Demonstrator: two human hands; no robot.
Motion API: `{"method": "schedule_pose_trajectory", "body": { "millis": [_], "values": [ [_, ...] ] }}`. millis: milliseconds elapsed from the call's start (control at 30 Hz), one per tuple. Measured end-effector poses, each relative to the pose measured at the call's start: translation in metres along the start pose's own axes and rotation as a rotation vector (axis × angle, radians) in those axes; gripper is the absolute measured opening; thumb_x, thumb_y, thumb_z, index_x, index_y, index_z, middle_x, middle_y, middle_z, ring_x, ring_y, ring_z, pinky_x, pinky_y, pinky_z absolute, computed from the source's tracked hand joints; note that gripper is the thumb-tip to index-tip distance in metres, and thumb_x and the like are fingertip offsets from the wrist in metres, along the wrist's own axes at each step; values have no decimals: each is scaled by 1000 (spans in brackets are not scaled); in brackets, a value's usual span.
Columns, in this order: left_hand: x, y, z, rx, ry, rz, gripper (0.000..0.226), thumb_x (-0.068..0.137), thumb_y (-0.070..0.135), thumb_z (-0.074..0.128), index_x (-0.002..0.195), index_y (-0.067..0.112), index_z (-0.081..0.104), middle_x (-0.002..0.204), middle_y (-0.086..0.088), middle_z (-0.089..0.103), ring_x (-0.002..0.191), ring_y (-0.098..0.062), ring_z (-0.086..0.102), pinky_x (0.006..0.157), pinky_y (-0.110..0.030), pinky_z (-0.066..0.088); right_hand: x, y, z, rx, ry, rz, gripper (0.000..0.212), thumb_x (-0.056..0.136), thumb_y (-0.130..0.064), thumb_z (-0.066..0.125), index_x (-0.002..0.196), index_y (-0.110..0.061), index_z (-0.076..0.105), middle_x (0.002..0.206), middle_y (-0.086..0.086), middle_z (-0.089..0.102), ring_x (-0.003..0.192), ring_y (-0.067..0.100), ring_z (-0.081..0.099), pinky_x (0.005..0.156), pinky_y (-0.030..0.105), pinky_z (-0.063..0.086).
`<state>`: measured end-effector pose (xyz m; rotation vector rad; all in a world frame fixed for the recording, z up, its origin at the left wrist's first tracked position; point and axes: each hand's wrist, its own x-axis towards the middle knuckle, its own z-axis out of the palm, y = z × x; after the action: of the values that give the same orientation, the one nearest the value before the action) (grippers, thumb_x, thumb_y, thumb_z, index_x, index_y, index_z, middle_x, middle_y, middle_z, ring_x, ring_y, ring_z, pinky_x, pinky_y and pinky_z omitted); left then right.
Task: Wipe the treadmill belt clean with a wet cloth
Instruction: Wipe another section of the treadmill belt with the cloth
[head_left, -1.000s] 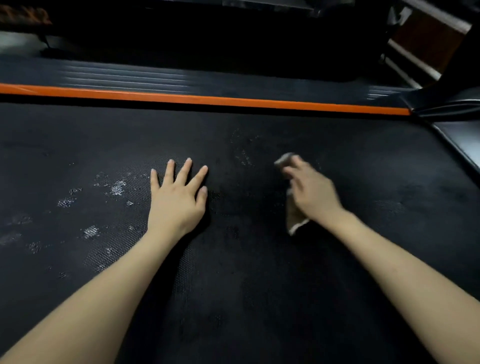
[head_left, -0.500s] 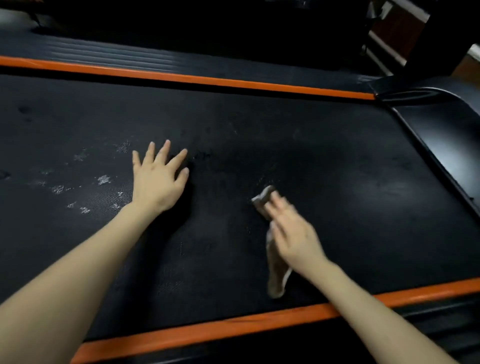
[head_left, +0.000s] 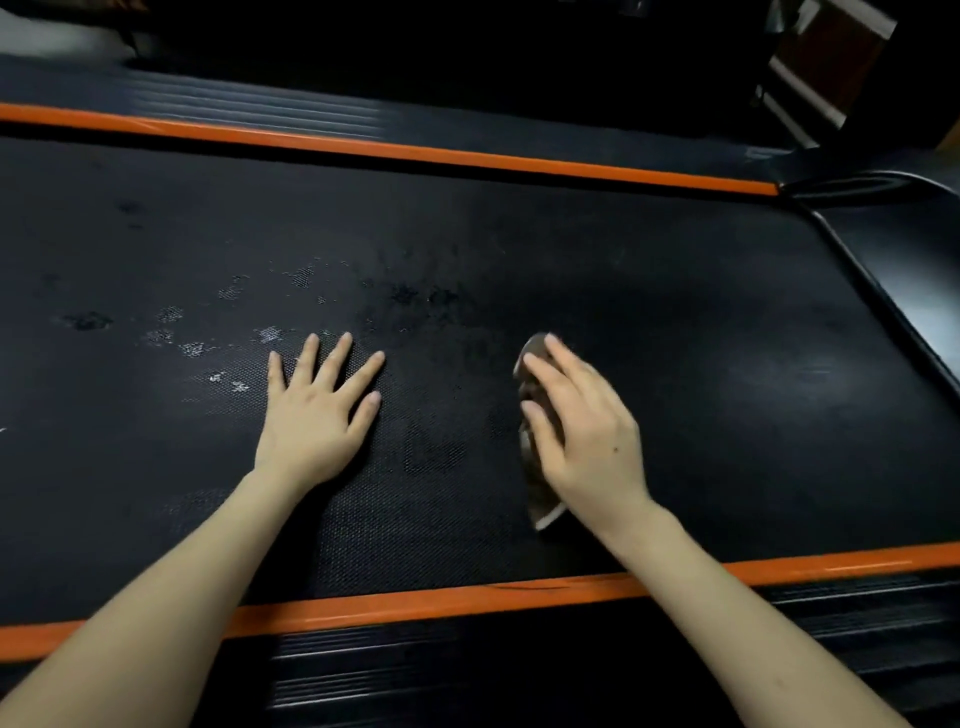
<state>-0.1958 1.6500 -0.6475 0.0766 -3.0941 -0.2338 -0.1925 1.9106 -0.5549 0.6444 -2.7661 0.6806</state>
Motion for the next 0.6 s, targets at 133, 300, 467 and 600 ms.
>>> {"method": "schedule_pose_trajectory", "body": {
  "millis": [133,300,467,600],
  "values": [
    [0,-1,0,7,2,-2,62,90,58,6,146,41,25,157,-2,23,146,-31,10,115,-55,-1,-8,-1,-6,109,-283,17,71,84,-53,54,147,-30,28,148,-5,38,134,11,36,109,36,36],
    [0,0,0,19,16,-1,61,90,58,8,146,41,27,156,-2,24,145,-31,12,115,-56,1,4,26,8,-72,-148,97,75,80,-64,36,138,-18,47,147,6,40,139,24,31,116,47,18],
    [1,2,-2,27,29,-11,62,89,58,8,145,41,29,156,-1,25,145,-31,13,115,-55,2,-22,-10,60,-38,-464,-185,73,74,-69,42,136,-31,46,154,7,25,141,37,19,112,60,12],
    [-1,2,-3,22,28,-11,62,89,59,7,145,41,27,156,1,23,146,-29,12,116,-54,1,-27,-6,63,-40,-364,-419,43,83,-41,43,120,-30,62,141,10,48,128,38,45,100,51,41]
  ]
}}
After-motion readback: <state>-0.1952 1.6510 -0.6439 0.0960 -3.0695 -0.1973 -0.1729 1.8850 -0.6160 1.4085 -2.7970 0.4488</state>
